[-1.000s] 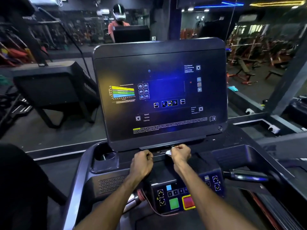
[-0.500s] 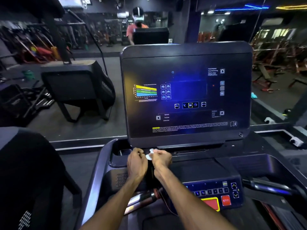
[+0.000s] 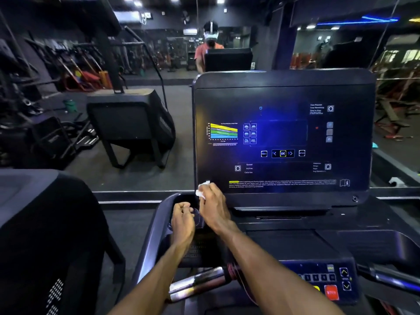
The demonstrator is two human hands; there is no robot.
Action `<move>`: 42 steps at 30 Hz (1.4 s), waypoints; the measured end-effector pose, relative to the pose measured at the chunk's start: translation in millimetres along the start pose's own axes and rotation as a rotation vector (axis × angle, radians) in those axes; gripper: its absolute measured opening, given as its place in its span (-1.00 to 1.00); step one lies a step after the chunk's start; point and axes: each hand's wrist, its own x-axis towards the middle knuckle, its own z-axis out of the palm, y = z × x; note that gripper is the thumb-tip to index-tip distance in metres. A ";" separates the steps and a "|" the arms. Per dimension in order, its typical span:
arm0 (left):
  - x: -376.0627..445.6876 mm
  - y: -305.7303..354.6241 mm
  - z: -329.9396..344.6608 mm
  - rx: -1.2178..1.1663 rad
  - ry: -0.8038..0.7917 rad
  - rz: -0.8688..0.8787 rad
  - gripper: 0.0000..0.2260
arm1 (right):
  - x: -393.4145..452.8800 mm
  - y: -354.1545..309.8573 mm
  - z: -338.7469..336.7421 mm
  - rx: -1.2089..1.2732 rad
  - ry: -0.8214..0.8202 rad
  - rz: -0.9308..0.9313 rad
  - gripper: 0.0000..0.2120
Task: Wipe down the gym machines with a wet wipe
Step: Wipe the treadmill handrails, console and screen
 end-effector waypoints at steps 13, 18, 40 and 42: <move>11.0 -5.2 0.3 0.024 -0.056 0.001 -0.81 | 6.9 7.8 -12.5 -0.112 -0.235 -0.153 -0.78; 5.8 13.0 4.5 0.084 -0.068 0.017 -0.81 | -2.7 45.7 -38.5 -0.209 -0.301 -0.128 -0.81; -20.8 25.4 46.7 0.402 0.167 0.347 -0.73 | -1.3 60.0 -63.9 -0.121 -0.354 -0.101 -0.77; -26.1 27.2 56.4 0.451 0.197 0.371 -0.62 | -2.0 75.8 -77.5 -0.133 -0.368 -0.076 -0.81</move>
